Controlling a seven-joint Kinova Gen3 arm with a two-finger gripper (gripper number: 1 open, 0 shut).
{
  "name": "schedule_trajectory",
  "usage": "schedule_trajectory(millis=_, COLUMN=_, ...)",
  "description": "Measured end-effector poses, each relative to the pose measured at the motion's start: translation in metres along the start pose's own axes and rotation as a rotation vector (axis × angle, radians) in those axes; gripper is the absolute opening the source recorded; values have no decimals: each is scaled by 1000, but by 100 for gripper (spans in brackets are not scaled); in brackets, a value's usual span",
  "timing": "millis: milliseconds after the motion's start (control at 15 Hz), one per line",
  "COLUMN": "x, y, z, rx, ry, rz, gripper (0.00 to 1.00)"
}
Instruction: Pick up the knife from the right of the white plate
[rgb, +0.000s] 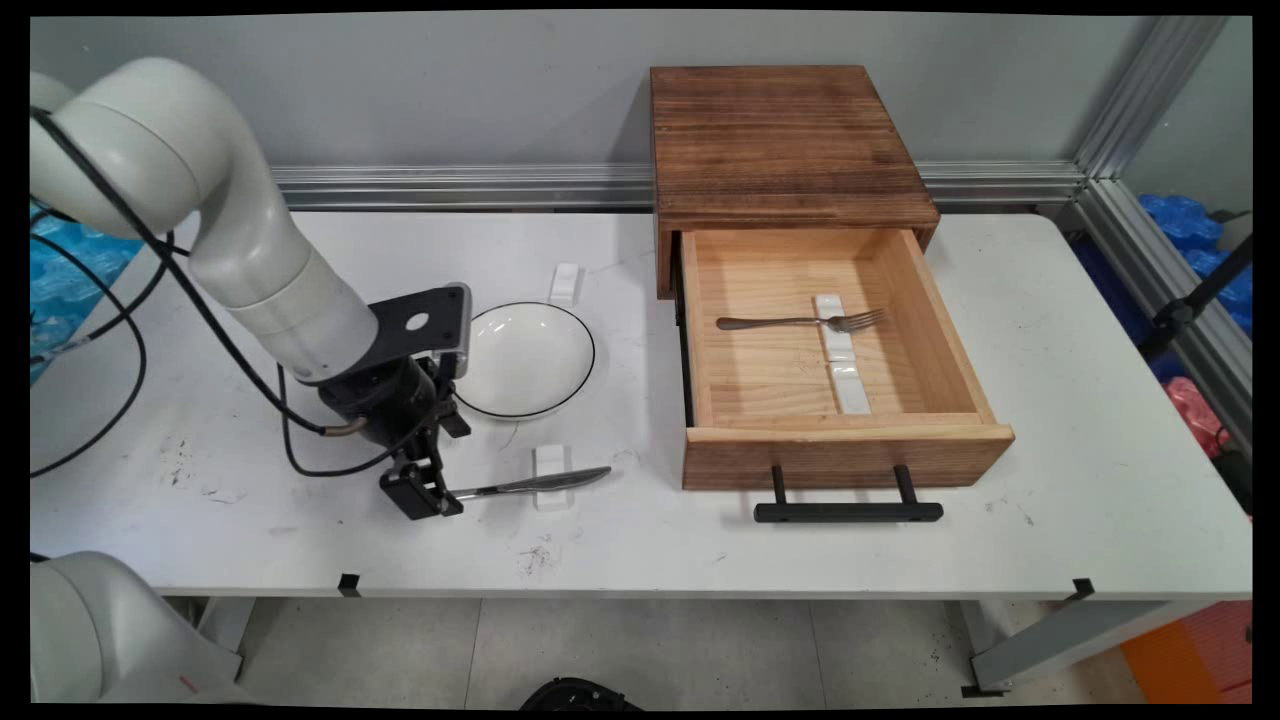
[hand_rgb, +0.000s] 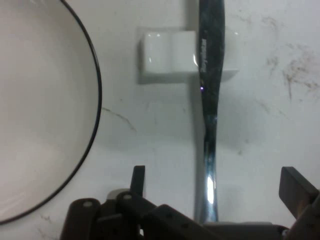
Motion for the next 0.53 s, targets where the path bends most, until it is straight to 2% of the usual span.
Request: schedule_trajectory(millis=533, x=9, y=-4, z=21, rx=9, ry=19, rz=14, gripper=100)
